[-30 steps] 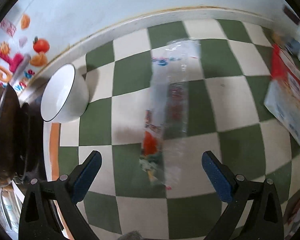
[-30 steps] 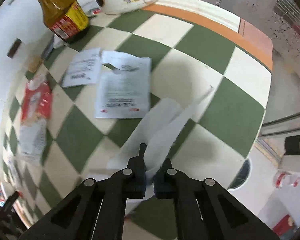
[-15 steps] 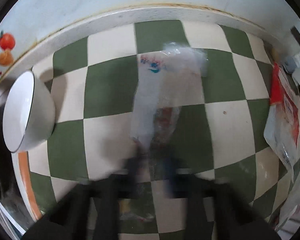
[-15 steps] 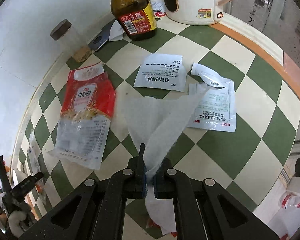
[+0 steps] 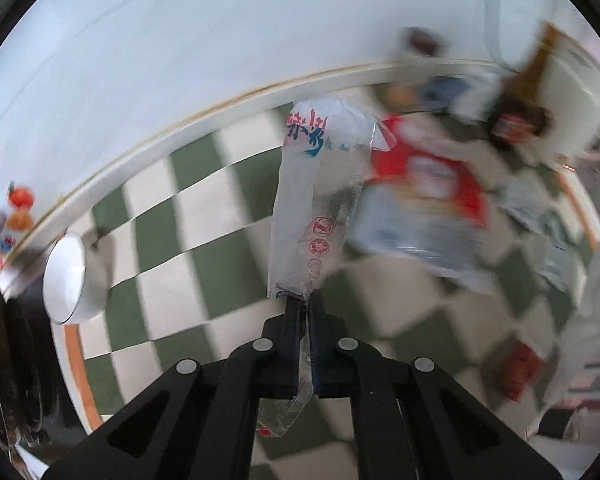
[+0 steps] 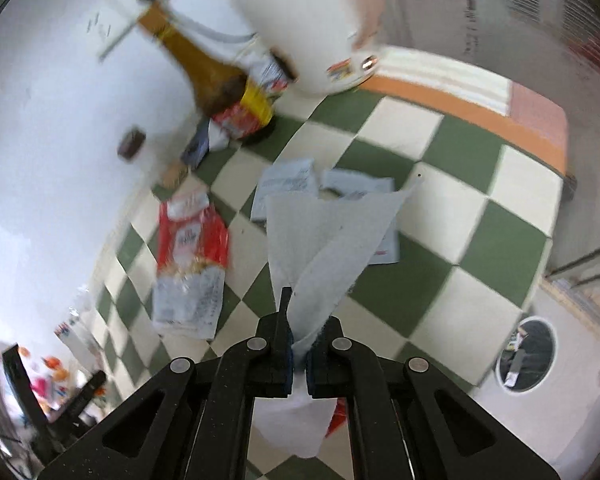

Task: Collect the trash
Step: 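Grasp the clear plastic wrapper with the left tool while the right tool grasps the white tissue, then carry the wrapper and tissue over the white bin and open both tools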

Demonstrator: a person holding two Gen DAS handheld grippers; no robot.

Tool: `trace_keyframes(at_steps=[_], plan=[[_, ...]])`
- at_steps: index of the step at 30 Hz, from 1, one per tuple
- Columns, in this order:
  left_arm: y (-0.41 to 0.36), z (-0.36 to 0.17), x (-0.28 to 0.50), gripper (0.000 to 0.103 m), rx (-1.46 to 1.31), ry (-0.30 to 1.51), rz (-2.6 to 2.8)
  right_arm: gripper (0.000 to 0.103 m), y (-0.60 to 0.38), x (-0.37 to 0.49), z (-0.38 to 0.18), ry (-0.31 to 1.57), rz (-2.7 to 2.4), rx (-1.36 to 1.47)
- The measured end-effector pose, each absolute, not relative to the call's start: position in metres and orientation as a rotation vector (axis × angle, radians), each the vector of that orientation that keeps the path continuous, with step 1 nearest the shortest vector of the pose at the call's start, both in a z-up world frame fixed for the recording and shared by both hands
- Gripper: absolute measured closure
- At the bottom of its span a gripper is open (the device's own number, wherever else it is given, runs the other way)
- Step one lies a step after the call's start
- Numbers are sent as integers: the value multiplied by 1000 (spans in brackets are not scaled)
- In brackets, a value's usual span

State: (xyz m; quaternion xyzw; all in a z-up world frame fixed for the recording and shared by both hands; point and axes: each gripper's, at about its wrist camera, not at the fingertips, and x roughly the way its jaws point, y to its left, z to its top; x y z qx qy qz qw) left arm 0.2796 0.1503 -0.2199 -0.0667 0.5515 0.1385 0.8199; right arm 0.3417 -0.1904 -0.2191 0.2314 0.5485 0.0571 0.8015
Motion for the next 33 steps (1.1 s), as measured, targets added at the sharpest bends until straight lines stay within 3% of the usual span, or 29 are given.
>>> trace_keyframes(at_steps=[10, 17, 24, 33], plan=[[-53, -189, 292, 102, 30, 1155, -89, 99, -351, 260, -193, 1048, -65, 657], [-228, -227, 267, 102, 179, 1227, -383, 99, -496, 149, -245, 1044, -351, 834], [-372, -307, 221, 102, 323, 1330, -567, 99, -597, 57, -339, 1090, -547, 996], [-473, -491, 187, 101, 485, 1516, -619, 100, -671, 0, -526, 1203, -667, 1121]])
